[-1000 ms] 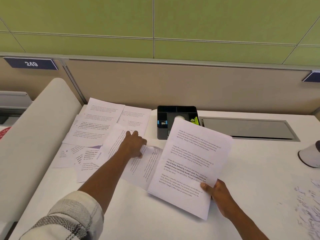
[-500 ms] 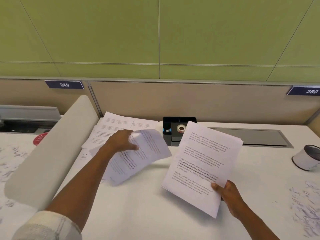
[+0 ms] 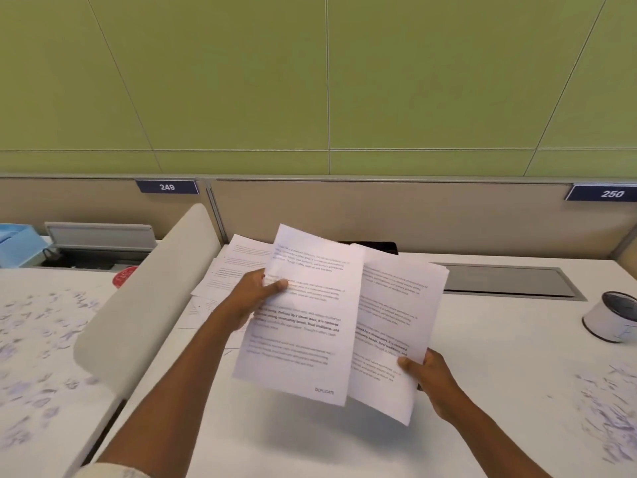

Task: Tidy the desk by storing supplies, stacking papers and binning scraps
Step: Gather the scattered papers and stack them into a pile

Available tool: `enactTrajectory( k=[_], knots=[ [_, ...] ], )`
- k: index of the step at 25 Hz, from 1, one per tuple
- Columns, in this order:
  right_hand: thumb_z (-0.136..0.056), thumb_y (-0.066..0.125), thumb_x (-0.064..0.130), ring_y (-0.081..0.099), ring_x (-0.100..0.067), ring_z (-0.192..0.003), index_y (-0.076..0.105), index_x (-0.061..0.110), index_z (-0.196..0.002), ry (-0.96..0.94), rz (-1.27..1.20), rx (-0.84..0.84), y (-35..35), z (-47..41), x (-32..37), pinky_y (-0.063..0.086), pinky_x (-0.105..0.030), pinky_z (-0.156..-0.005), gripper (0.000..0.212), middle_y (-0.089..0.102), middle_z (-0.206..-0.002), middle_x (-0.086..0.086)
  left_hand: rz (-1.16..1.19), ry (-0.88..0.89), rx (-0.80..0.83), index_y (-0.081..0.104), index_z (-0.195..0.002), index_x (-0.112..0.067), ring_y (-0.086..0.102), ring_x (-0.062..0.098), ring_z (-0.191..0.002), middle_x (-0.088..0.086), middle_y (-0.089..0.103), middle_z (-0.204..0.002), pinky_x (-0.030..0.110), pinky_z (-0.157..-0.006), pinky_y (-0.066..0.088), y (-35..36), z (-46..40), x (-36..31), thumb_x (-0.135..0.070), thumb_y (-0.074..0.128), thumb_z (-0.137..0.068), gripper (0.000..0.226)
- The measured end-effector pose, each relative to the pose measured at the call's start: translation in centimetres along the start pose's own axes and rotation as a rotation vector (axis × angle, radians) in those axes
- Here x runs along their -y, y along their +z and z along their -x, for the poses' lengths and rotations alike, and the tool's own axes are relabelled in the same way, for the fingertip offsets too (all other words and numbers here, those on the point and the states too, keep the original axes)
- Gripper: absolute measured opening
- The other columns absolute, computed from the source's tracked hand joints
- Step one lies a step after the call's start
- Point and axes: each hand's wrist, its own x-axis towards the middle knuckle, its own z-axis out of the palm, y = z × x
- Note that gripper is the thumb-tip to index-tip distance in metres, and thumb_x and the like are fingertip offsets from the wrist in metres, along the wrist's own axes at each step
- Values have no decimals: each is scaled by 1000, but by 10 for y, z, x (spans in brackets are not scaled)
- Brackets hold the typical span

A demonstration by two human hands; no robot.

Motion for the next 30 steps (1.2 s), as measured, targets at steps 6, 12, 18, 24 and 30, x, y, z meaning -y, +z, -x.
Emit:
enactTrajectory(
  k=[6, 12, 18, 24, 30],
  knots=[
    [-77, 72, 28, 71, -29, -104, 63, 15, -123, 20, 8, 221, 28, 11, 11, 58, -40, -79, 49, 73, -117, -5, 103, -47, -185, 70, -109, -16, 76, 23, -90, 5, 77, -106, 35, -72, 61, 36, 24, 52, -29, 81, -82, 32],
    [-78, 74, 30, 71, -26, -103, 69, 22, -116, 47, 82, 298, 44, 23, 17, 57, -38, -79, 39, 74, -114, -5, 329, -190, -116, 66, -117, -12, 74, 35, -96, 13, 76, -108, 51, -78, 61, 58, 38, 70, -22, 82, -82, 40],
    [-97, 53, 48, 70, -21, -107, 65, 26, -122, 116, 36, 208, 43, 31, 19, 59, -38, -84, 35, 73, -117, 1, 354, -180, -24, 65, -121, -10, 73, 36, -101, 15, 75, -112, 58, -86, 58, 69, 43, 75, -24, 86, -76, 51],
    [-83, 71, 37, 70, -25, -108, 60, 18, -126, -21, 23, 124, 50, 33, 17, 57, -44, -91, 48, 71, -121, -5, 414, -154, 10, 65, -120, -11, 73, 38, -99, 17, 74, -112, 56, -80, 60, 82, 43, 78, -26, 90, -71, 57],
    [-76, 72, 27, 72, -27, -100, 62, 12, -121, -92, 24, 41, 34, 22, 13, 58, -46, -88, 48, 74, -112, -6, 398, -202, 289, 62, -131, -11, 66, 38, -116, 16, 68, -126, 53, -97, 54, 87, 46, 92, -25, 77, -84, 51]
  ],
)
